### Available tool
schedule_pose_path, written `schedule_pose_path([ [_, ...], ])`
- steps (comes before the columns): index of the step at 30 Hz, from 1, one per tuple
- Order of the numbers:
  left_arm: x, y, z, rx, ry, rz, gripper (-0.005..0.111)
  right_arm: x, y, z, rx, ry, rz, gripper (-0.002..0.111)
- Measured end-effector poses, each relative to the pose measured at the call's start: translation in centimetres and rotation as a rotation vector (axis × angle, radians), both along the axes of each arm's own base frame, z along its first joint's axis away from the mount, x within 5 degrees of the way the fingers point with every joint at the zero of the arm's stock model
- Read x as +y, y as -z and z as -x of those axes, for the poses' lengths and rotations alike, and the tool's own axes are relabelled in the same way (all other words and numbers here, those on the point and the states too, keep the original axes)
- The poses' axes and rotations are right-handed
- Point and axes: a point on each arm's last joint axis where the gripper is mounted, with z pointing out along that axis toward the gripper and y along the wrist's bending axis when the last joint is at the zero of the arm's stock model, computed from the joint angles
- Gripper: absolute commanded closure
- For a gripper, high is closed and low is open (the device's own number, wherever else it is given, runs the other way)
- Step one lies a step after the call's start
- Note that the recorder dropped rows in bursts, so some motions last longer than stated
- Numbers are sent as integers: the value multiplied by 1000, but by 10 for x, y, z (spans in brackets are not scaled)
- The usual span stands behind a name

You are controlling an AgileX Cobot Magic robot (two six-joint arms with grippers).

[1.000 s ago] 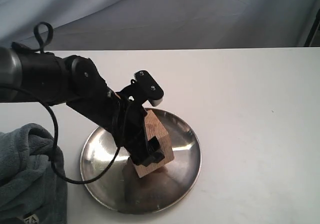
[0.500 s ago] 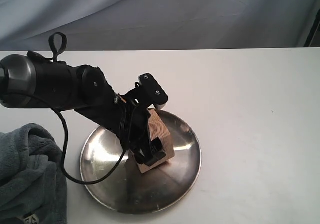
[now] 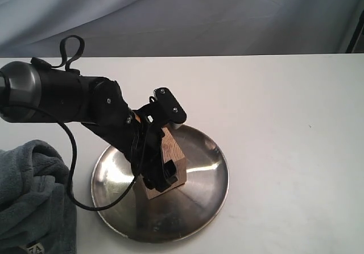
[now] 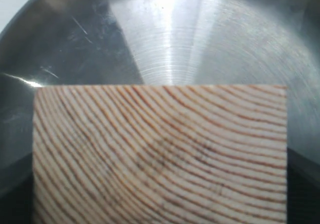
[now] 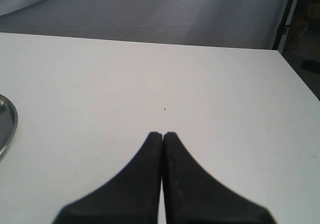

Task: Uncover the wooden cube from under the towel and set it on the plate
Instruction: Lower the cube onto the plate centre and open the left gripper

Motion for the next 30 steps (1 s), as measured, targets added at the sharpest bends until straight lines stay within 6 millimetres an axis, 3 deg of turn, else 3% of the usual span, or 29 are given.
schedule_pose_path([
  [3,0,0,0,3,-1,0,102,0,0,0,0,0,0,108],
  [5,0,0,0,2,0,-2,86,0,0,0,0,0,0,108],
  [7,0,0,0,1,1,-3,57,0,0,0,0,0,0,108],
  [8,0,0,0,-2,0,-1,32,0,0,0,0,0,0,108],
  [9,0,0,-1,-12,-2,3,13,0,0,0,0,0,0,108],
  [10,0,-1,-2,-17,-9,6,2,0,0,0,0,0,0,108],
  [16,0,0,-1,-4,-25,5,2,0,0,0,0,0,0,108],
  [19,2,-10,2,-4,-3,-2,2,0,0,0,0,0,0,108],
  [24,4,-41,6,-66,-4,46,2,0,0,0,0,0,0,108],
  [30,12,-95,16,-164,-60,154,3,0,0,0,0,0,0,108],
])
